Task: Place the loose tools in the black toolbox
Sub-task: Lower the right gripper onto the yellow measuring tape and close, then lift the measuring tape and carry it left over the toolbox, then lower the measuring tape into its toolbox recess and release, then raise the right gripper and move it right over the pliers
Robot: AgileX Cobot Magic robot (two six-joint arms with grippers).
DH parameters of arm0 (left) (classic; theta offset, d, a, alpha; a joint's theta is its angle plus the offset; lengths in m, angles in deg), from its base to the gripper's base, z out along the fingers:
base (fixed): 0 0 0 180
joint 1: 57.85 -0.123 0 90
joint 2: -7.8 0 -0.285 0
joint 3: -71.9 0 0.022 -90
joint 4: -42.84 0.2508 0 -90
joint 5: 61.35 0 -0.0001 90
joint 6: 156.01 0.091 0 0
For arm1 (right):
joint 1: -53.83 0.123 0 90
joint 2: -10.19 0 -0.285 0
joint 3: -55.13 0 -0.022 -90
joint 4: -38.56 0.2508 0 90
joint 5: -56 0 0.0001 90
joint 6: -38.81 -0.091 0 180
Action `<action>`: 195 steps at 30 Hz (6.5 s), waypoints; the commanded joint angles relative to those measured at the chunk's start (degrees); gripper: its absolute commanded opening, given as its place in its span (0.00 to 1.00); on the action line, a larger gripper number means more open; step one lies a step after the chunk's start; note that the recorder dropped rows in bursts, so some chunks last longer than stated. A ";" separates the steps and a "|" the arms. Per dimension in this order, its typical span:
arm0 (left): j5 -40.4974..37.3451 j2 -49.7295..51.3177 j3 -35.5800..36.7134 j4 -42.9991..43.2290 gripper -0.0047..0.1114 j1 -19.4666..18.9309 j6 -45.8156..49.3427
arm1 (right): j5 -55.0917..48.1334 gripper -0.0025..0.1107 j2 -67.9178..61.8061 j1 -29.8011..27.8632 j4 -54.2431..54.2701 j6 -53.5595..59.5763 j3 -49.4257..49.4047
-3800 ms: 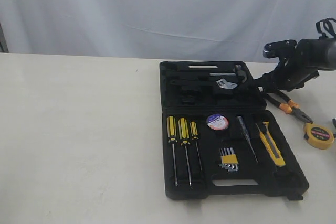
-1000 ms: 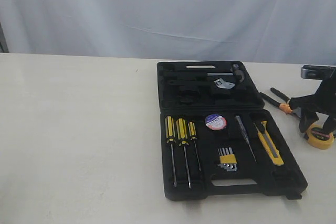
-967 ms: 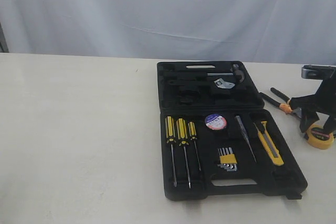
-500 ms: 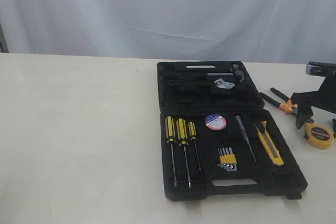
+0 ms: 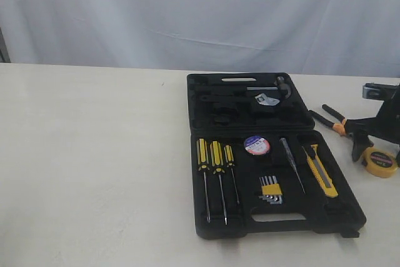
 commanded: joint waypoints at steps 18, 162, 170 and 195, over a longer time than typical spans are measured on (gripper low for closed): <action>0.02 -0.16 0.23 0.20 0.04 0.37 -0.10 | 0.50 0.35 -0.26 -0.43 -0.64 1.32 -0.20; 0.02 -0.16 0.23 -0.05 0.04 0.37 -0.10 | -11.97 0.02 -13.53 16.23 8.08 6.19 35.79; 0.02 -0.16 0.23 -0.05 0.04 0.37 -0.10 | -12.29 0.02 -9.02 15.67 11.05 8.87 35.79; 0.02 -0.16 0.23 -0.05 0.04 0.37 -0.10 | -15.52 0.02 -5.84 1.60 6.97 28.69 35.79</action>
